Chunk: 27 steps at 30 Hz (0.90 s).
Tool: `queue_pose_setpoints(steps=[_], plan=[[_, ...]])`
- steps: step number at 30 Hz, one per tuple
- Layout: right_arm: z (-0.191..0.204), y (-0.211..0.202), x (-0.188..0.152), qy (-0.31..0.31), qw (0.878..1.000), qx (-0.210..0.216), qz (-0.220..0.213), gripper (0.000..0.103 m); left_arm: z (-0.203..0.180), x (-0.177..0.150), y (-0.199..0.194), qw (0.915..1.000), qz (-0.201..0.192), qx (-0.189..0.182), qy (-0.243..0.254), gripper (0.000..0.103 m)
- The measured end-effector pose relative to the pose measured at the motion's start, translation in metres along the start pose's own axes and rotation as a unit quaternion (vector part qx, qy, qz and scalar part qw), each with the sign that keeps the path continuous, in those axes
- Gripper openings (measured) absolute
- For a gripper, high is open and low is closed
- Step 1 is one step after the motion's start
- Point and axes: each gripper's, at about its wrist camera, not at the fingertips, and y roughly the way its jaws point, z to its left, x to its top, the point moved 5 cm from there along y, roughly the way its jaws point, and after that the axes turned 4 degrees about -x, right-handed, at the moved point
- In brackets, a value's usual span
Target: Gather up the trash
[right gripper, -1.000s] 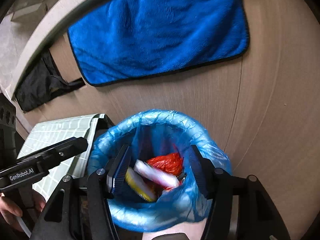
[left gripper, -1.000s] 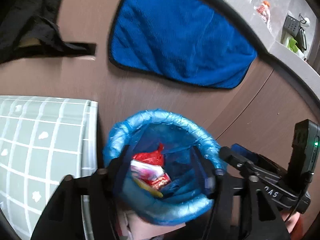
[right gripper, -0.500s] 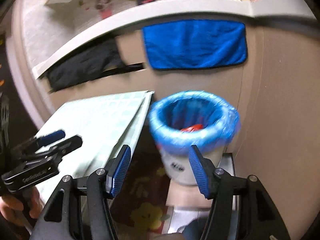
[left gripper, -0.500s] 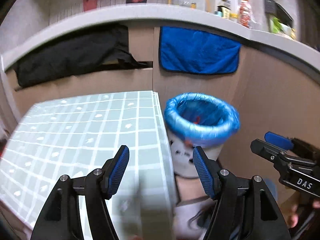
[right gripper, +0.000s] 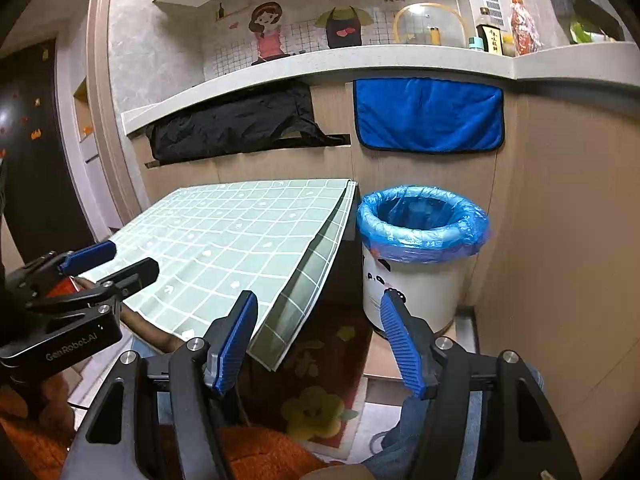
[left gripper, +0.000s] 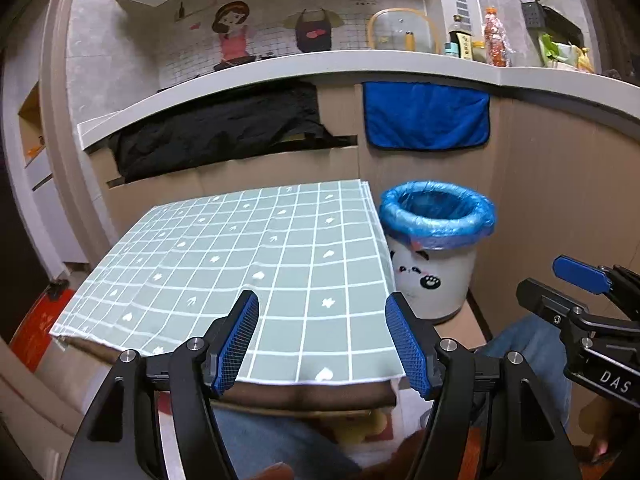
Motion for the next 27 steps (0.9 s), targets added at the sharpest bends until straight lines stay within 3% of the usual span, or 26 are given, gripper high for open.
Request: queue_pose_setpoints(steps=[11, 27], plan=[[0.000, -0.010, -0.009, -0.007, 1.000, -0.029, -0.008, 0.061, 0.007, -0.003, 0.001, 0.9999, 0.008, 0.005, -0.013, 0.066], [-0.001, -0.009, -0.009, -0.006, 0.999, -0.032, -0.006, 0.061, 0.007, -0.003, 0.005, 0.9997, 0.018, -0.004, -0.017, 0.066]])
